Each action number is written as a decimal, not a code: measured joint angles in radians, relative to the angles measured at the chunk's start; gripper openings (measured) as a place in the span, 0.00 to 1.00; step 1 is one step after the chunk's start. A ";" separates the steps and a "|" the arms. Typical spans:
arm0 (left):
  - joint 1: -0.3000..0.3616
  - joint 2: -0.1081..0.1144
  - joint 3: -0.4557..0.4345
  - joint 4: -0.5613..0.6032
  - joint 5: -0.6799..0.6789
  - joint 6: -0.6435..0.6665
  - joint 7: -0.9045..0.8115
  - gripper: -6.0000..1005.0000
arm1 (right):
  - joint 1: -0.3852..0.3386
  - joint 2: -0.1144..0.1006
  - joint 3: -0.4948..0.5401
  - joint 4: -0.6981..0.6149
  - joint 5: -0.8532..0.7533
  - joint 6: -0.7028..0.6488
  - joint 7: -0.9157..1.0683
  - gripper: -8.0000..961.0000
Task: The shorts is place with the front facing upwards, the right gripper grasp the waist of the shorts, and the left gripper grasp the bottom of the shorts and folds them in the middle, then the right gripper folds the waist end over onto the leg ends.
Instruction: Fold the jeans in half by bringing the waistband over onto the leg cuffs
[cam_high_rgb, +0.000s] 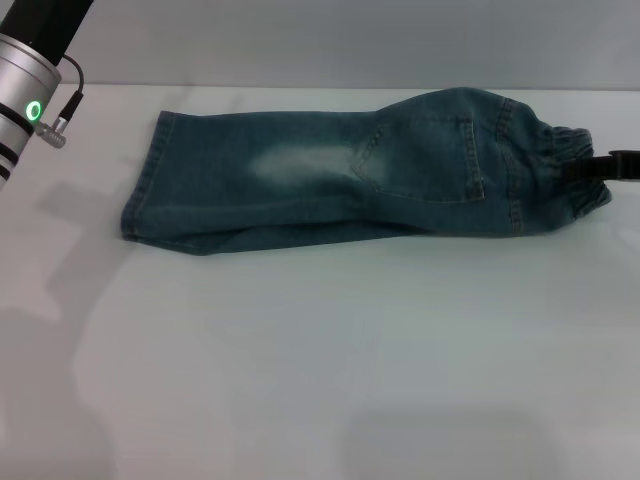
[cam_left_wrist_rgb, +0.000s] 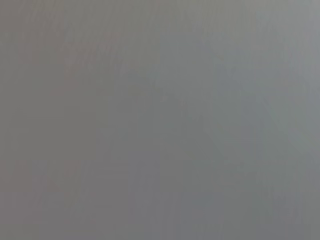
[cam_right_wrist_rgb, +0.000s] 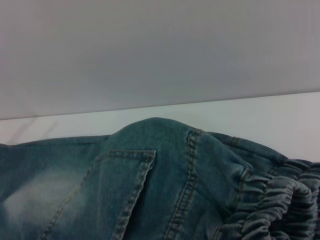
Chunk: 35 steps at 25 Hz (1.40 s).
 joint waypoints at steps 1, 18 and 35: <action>0.000 0.000 0.000 0.000 0.000 0.000 0.000 0.83 | -0.001 -0.001 0.000 0.000 -0.001 0.000 0.001 0.47; -0.002 0.000 0.000 -0.025 -0.002 -0.002 0.000 0.83 | 0.008 -0.024 0.000 -0.081 -0.121 -0.090 0.038 0.47; -0.003 0.000 0.000 -0.026 -0.005 -0.001 0.000 0.83 | 0.007 -0.022 0.005 -0.091 -0.161 -0.039 0.038 0.47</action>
